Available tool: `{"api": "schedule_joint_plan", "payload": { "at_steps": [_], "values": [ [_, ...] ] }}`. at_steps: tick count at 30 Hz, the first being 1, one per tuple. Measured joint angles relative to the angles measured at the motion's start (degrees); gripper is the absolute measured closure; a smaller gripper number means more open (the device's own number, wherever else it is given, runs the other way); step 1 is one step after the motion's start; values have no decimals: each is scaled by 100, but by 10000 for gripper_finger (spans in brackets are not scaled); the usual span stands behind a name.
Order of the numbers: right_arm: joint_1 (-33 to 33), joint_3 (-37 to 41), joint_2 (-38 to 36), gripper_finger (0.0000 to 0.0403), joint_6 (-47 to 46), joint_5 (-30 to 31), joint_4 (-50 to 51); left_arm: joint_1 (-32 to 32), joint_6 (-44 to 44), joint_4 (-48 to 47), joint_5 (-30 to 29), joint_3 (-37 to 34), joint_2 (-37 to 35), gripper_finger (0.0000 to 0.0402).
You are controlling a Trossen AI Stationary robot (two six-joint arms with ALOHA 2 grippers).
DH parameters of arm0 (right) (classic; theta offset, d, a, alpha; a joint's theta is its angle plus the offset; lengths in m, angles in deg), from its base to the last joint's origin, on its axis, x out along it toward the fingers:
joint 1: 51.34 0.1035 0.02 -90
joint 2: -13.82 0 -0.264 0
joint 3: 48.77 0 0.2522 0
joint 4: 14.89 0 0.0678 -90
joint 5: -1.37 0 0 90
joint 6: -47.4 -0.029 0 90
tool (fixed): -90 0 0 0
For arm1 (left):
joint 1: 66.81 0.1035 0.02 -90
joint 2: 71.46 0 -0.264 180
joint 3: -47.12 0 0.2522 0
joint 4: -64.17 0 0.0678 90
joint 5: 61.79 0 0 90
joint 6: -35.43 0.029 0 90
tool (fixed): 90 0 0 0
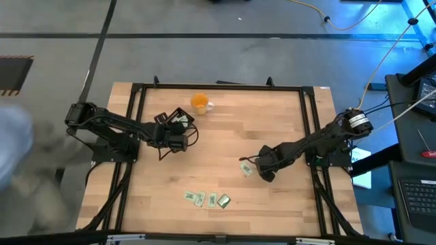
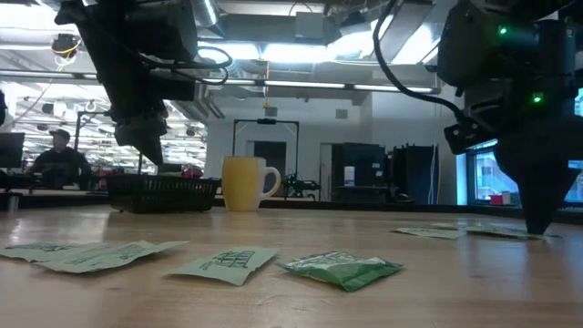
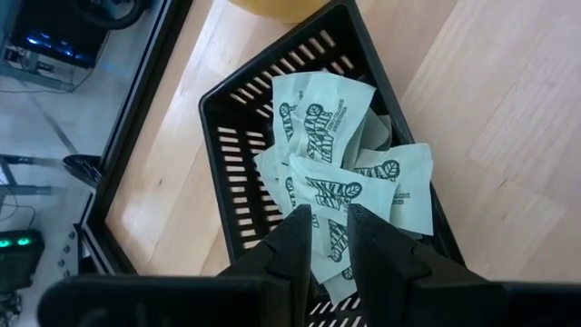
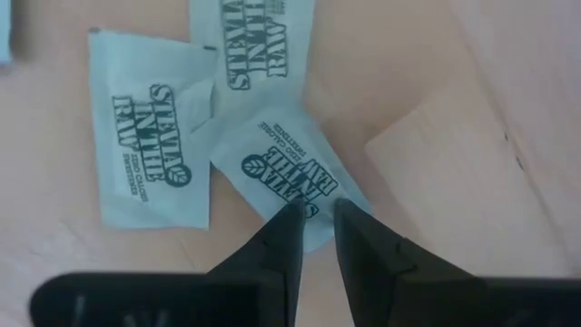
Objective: Pick and place Stevia / Truvia into bins
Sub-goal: Put the green stevia packet into the black bin
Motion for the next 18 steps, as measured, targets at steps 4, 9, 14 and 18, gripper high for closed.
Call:
{"api": "schedule_joint_plan", "payload": {
  "at_steps": [4,9,14,18],
  "values": [
    [-98,-4,2,337,-165,-105,58,0,0,7,39,0,0,332],
    [-144,-4,11,380,-110,-143,98,0,1,7,44,0,0,332],
    [-144,22,-136,396,34,-149,146,-8,280,30,45,0,0,332],
    [-142,-99,-400,400,136,-232,606,-58,661,311,45,0,0,332]
  ]
}}
